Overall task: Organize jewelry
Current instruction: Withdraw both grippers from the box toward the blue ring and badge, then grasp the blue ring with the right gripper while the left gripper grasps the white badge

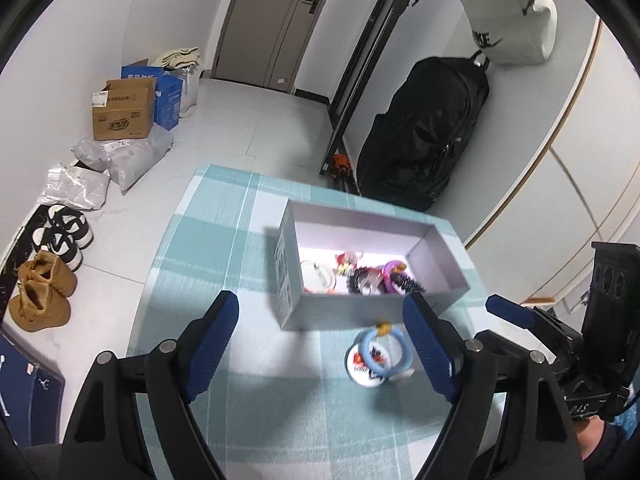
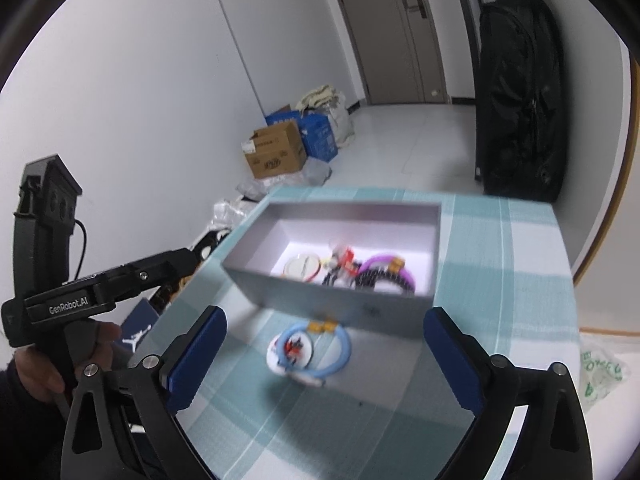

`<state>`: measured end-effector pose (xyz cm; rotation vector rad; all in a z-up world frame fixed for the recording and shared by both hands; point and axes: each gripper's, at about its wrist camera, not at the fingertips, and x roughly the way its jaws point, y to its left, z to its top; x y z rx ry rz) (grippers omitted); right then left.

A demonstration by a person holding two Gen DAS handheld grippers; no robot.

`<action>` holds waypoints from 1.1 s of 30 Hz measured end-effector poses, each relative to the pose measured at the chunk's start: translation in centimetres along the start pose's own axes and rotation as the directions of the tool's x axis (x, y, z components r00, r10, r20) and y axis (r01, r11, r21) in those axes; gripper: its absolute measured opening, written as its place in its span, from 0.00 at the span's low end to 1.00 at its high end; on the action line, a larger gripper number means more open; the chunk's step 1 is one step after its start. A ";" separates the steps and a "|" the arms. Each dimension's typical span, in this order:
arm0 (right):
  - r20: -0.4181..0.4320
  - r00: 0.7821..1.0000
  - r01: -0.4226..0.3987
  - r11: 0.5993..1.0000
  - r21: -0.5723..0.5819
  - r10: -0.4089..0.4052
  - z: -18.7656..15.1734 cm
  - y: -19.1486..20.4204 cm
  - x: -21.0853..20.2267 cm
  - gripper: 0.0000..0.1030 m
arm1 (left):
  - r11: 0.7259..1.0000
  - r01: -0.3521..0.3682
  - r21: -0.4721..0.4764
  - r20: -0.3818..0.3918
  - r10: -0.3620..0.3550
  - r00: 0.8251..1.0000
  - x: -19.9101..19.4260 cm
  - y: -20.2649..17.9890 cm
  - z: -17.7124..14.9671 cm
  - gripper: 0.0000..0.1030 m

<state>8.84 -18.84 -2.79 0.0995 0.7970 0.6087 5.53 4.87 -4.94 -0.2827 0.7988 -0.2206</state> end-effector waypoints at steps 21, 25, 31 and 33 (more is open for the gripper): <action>-0.162 0.985 0.055 0.998 -0.032 -0.059 -2.7 1.9 4.7 0.93 | 0.994 -0.080 -0.077 -0.076 0.074 0.994 -0.2 2.6 -1.5 0.81; -0.183 0.981 0.054 0.998 -0.040 -0.061 -2.7 2.0 5.8 0.81 | 0.992 -0.082 -0.093 -0.075 0.075 0.994 -0.1 3.1 -1.4 0.81; -0.175 0.982 0.061 0.996 -0.070 -0.072 -2.7 2.5 6.4 0.63 | 0.995 -0.084 -0.047 -0.078 0.080 0.994 0.0 2.3 -1.5 0.81; -0.170 0.982 0.074 0.994 -0.080 -0.087 -2.7 2.5 6.4 0.59 | 0.995 -0.087 -0.037 -0.082 0.084 0.993 0.0 2.2 -1.6 0.81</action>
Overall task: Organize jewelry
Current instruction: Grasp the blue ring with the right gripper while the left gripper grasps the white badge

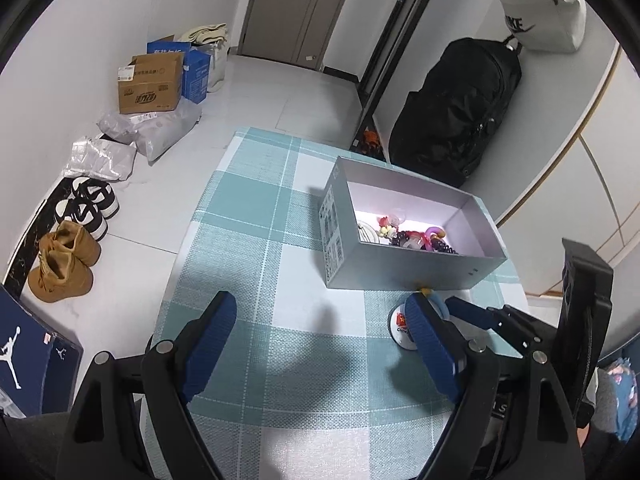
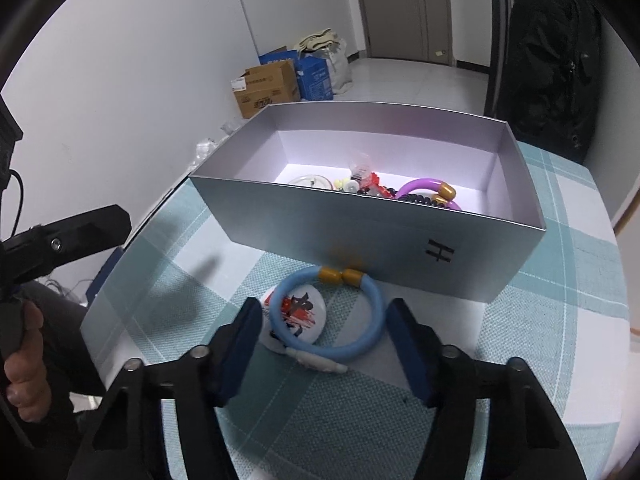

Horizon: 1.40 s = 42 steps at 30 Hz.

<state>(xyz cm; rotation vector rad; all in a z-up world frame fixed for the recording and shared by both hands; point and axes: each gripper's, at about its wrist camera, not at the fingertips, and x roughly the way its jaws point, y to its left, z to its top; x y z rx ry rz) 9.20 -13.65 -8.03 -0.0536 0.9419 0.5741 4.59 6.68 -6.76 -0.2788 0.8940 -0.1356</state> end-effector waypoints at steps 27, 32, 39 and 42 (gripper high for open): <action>0.055 0.998 -0.042 0.990 0.131 0.035 -0.5 -3.7 -3.6 0.59 | 0.991 -0.025 0.133 -0.024 0.028 0.999 1.0 -3.3 -0.9 0.81; 0.084 0.996 -0.053 0.983 0.173 0.039 -0.5 -5.2 -5.1 0.59 | 0.983 -0.016 0.185 -0.038 0.024 0.999 2.0 -4.9 -1.2 0.81; 0.121 0.992 -0.069 0.973 0.219 0.043 -0.7 -7.0 -6.6 0.59 | 0.966 -0.009 0.258 -0.070 0.028 0.997 3.1 -6.7 -2.0 0.81; 0.133 0.990 -0.082 0.968 0.237 0.052 -0.8 -7.5 -7.2 0.59 | 0.964 -0.012 0.266 -0.087 0.036 0.996 3.6 -7.0 -2.2 0.81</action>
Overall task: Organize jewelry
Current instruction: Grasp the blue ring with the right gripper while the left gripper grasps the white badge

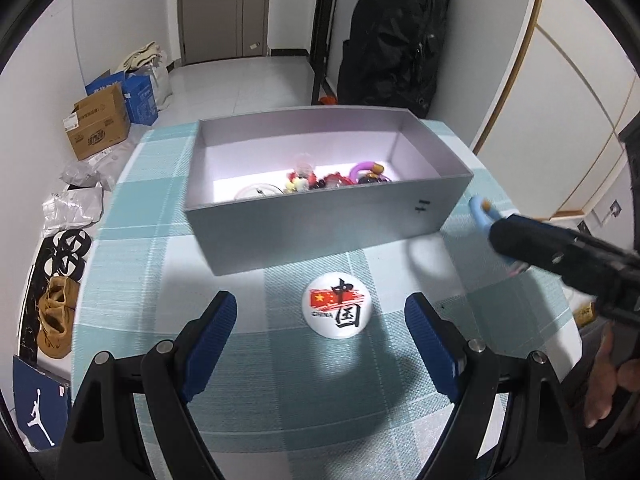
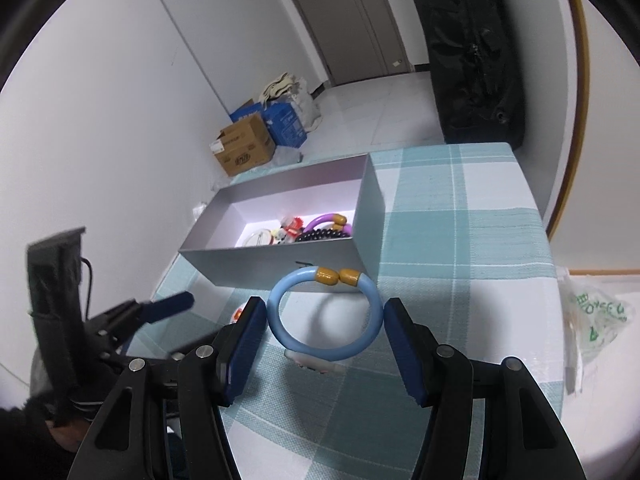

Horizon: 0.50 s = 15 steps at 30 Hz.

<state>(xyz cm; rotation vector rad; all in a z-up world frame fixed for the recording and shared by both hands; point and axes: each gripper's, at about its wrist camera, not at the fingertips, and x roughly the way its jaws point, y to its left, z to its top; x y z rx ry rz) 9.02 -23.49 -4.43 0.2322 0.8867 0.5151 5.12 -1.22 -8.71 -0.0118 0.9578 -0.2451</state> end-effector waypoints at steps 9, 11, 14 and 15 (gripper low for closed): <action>0.032 0.999 -0.019 1.000 0.009 0.019 0.1 -0.3 -1.6 0.59 | 1.000 -0.015 -0.009 -0.039 0.015 0.999 1.4 -0.6 0.1 0.61; 0.035 0.999 -0.022 1.000 0.019 0.021 0.0 -0.7 -1.9 0.59 | 1.000 -0.017 -0.022 -0.048 0.016 0.999 1.8 -0.5 0.1 0.56; 0.042 0.999 -0.024 0.999 0.031 0.023 0.0 -1.0 -2.3 0.59 | 1.000 -0.024 -0.012 -0.043 0.024 0.999 1.8 -0.7 0.3 0.46; 0.045 0.999 -0.025 0.999 0.032 0.023 -0.1 -1.0 -2.4 0.59 | 0.999 -0.034 -0.005 -0.042 0.034 0.999 1.8 -0.8 0.3 0.41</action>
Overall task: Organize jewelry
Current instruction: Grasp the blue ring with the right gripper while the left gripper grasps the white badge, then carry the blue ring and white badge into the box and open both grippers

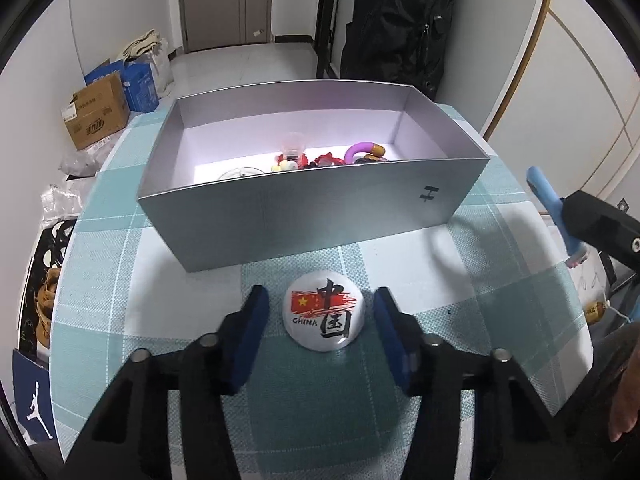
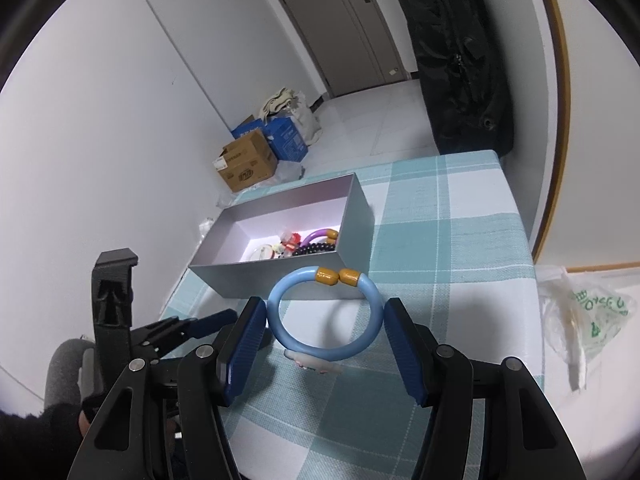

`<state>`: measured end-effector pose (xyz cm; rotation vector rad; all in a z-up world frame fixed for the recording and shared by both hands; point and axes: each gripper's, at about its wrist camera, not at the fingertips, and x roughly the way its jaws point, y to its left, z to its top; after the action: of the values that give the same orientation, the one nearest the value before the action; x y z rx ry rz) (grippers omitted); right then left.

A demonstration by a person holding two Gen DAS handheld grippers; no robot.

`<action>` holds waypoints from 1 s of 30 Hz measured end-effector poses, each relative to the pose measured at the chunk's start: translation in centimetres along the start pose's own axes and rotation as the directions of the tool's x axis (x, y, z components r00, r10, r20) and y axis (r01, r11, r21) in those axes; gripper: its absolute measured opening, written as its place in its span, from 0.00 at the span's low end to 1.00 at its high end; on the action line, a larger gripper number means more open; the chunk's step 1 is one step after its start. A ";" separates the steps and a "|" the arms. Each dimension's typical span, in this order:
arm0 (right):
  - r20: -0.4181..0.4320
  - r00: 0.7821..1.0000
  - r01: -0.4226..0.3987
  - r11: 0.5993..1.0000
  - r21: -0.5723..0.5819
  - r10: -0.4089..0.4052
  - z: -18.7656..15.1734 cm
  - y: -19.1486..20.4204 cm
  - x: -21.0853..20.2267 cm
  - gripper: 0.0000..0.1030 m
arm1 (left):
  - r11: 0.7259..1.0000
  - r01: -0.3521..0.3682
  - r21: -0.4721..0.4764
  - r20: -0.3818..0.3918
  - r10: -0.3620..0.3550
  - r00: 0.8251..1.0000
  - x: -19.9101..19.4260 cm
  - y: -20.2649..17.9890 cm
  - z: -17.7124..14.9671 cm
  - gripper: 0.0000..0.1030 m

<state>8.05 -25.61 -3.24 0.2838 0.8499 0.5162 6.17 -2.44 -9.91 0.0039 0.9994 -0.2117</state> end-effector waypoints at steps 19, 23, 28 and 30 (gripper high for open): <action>-0.010 1.000 -0.002 1.000 -0.002 0.002 -0.2 0.4 0.2 0.59 | 0.999 0.018 0.032 0.021 -0.019 1.000 -1.5 -0.3 0.1 0.36; -0.013 1.000 -0.006 1.000 -0.008 0.006 -0.3 0.7 0.4 0.59 | 0.999 0.028 0.027 0.051 -0.030 0.998 -2.5 -0.1 0.1 0.36; -0.012 1.000 -0.020 1.000 -0.011 0.020 -0.4 1.2 0.7 0.59 | 0.999 0.048 0.007 0.094 -0.048 0.994 -3.8 0.3 0.4 0.36; -0.010 1.000 -0.027 1.000 -0.014 0.027 -0.3 1.5 0.7 0.59 | 0.999 0.054 -0.001 0.113 -0.053 0.992 -4.3 0.6 0.6 0.36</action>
<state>7.77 -23.97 -3.28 0.2803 0.8522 0.5484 4.55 -1.19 -6.09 -0.0386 0.8876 -0.2561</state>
